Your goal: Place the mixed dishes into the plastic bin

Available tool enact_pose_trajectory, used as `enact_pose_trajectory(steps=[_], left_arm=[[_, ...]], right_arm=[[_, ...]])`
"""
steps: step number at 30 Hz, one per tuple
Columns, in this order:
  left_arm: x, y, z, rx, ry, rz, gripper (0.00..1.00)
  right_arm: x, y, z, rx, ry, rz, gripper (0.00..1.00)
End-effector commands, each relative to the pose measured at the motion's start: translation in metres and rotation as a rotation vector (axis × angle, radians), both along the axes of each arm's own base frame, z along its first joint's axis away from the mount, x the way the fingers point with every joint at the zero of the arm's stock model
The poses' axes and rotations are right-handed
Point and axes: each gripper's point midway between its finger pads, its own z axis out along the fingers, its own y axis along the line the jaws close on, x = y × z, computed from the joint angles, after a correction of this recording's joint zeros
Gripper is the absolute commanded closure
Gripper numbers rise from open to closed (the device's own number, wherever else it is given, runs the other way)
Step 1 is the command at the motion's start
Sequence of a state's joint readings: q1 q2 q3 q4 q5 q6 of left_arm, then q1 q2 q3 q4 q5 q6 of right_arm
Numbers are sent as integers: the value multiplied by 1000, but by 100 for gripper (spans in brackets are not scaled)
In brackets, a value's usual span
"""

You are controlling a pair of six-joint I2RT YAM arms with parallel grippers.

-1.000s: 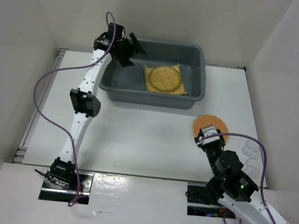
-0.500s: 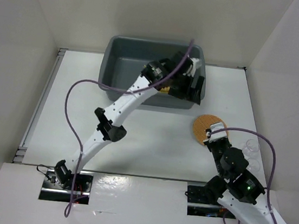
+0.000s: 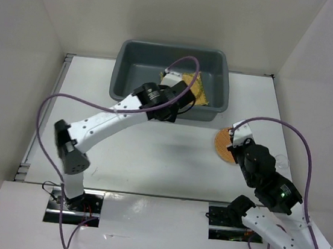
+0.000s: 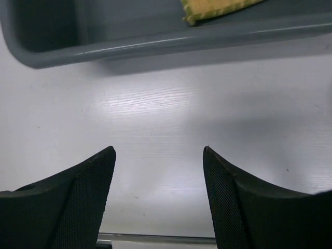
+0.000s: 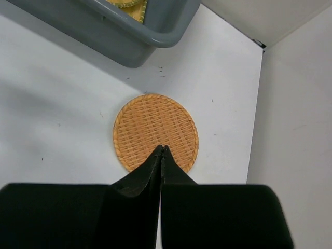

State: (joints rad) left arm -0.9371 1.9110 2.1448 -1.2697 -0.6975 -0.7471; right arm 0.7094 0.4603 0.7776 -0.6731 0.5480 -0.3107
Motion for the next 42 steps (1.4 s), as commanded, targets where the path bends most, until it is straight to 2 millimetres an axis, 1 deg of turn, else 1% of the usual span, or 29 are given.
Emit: enact_pose_trajectory(steps=[1,2,3,4,5,6,9,10,11,13,14,15,16,17,20,21,22,25,27,28,29,30,35,37,38,39,40,41,42], left_arm=[[-13,15,-16,-60,-23,8,25],[-19,9,-24,-100,-4,-45,25],[-21,-3,-10,-220,-48,-90,25],[-32,-13,-18,-276,-3,-139,25],[-37,-12,-36,-281,20,-141,25],[-39,-9,-38,-297,26,-121,25],[-44,-13,-48,-289,50,-125,24],[-44,-11,-51,-272,55,-135,24],[-45,-14,-58,-266,74,-141,24],[-44,-18,-61,-259,81,-163,22],[-45,-25,-65,-257,85,-186,22],[-46,-27,-67,-267,91,-194,21],[-47,-31,-69,-275,96,-212,19],[-45,-38,-72,-295,88,-239,19],[-51,-67,-68,-421,90,-349,16],[-61,-74,-75,-447,131,-397,16],[-61,-84,-77,-482,133,-423,15],[-67,-103,-114,-471,266,-475,13],[-68,-109,-125,-463,308,-482,13],[-70,-110,-132,-459,329,-485,13],[-68,-113,-136,-464,331,-478,13],[-69,-115,-134,-474,330,-485,13],[-61,-107,-147,-488,332,-428,18],[-62,-110,-150,-513,352,-429,18],[-64,-110,-157,-513,368,-433,17],[-64,-113,-155,-525,365,-442,17],[-67,-115,-158,-529,385,-450,15],[-67,-117,-157,-540,383,-459,15],[-67,-117,-163,-532,394,-455,13]], right_arm=[[6,12,20,66,11,16,100],[8,17,25,73,15,34,100],[8,26,9,49,85,65,99],[10,28,9,45,102,61,99],[11,32,7,46,124,64,99],[17,34,-2,22,159,47,99],[29,32,2,22,198,-8,97],[38,32,-10,14,261,-34,97],[47,31,-5,26,267,-53,96],[63,24,-21,17,361,-78,96],[72,1,-21,39,382,-152,96],[78,-11,-26,45,416,-171,96],[85,-15,-35,58,483,-145,97],[90,-43,-40,79,511,-217,97],[97,-66,-46,18,525,-237,98],[98,-68,-49,-3,522,-238,98],[99,-71,-56,-22,527,-238,98],[98,-79,-83,-58,592,-237,100],[99,-72,-111,-42,697,-152,100],[101,-71,-116,-28,729,-144,100],[103,-69,-125,-22,766,-135,100],[107,-67,-142,-17,827,-126,100],[139,-79,-149,-17,760,-171,100],[144,-86,-161,-44,775,-202,100],[147,-92,-165,-48,777,-222,100],[148,-96,-175,-56,796,-251,100],[149,-109,-177,-51,795,-287,100],[157,-115,-171,-41,756,-314,100],[160,-120,-173,-59,750,-337,100]])
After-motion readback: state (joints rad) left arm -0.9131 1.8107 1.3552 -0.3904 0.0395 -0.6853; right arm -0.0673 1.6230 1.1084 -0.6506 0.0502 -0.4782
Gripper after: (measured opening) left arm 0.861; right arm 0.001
